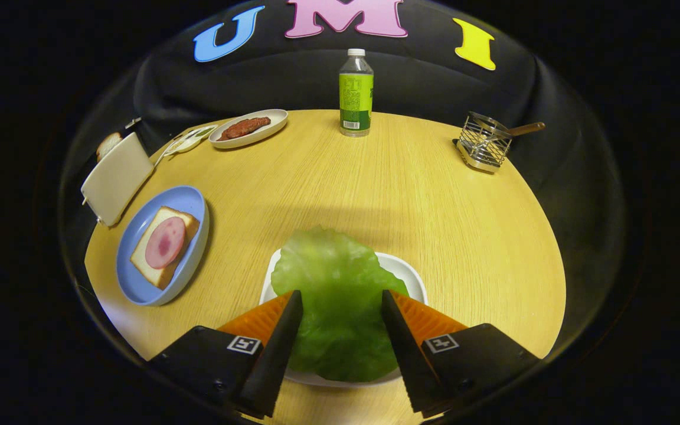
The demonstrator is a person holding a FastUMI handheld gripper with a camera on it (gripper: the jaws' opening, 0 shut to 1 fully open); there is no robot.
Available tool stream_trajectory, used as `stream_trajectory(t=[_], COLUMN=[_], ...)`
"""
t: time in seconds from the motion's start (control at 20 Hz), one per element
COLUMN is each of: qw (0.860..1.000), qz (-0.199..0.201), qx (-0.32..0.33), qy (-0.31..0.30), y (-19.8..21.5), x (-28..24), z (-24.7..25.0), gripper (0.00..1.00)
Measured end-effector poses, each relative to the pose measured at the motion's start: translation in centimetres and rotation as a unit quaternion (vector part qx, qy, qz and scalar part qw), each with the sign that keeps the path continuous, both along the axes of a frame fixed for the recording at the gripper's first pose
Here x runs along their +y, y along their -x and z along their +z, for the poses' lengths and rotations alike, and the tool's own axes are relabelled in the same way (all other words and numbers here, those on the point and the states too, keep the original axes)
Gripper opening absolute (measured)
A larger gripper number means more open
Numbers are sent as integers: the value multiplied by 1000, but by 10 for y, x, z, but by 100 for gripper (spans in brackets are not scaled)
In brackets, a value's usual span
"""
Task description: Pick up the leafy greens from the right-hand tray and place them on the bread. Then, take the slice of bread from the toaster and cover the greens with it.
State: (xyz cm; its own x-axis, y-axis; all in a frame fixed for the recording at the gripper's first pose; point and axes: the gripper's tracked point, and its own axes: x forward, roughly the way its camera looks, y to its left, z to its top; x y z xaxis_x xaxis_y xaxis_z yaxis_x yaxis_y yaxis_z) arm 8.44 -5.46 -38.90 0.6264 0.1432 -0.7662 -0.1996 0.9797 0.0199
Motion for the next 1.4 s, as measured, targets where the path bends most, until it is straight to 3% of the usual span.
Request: stream_trajectory(t=[0.15, 0.25, 0.35, 0.45, 0.5, 0.6, 0.85, 1.05, 1.4], qw=[1000, 1000, 1000, 1000, 1000, 1000, 999, 1000, 997], qz=[10, 18, 24, 24, 20, 5, 13, 20, 41], qx=[-3, -6, -3, 3, 6, 17, 22, 2, -34], qy=[-1, -1, 1, -6, -1, -17, -20, -17, -50], y=[0, 0, 0, 0, -1, 0, 4, 12, 13], x=[3, 3, 2, 2, -2, -4, -5, 4, 68], z=[-1, 0, 0, 1, 3, 3, 20, 61, 136], gripper=[81, 63, 59, 29, 29, 12, 9, 9, 8])
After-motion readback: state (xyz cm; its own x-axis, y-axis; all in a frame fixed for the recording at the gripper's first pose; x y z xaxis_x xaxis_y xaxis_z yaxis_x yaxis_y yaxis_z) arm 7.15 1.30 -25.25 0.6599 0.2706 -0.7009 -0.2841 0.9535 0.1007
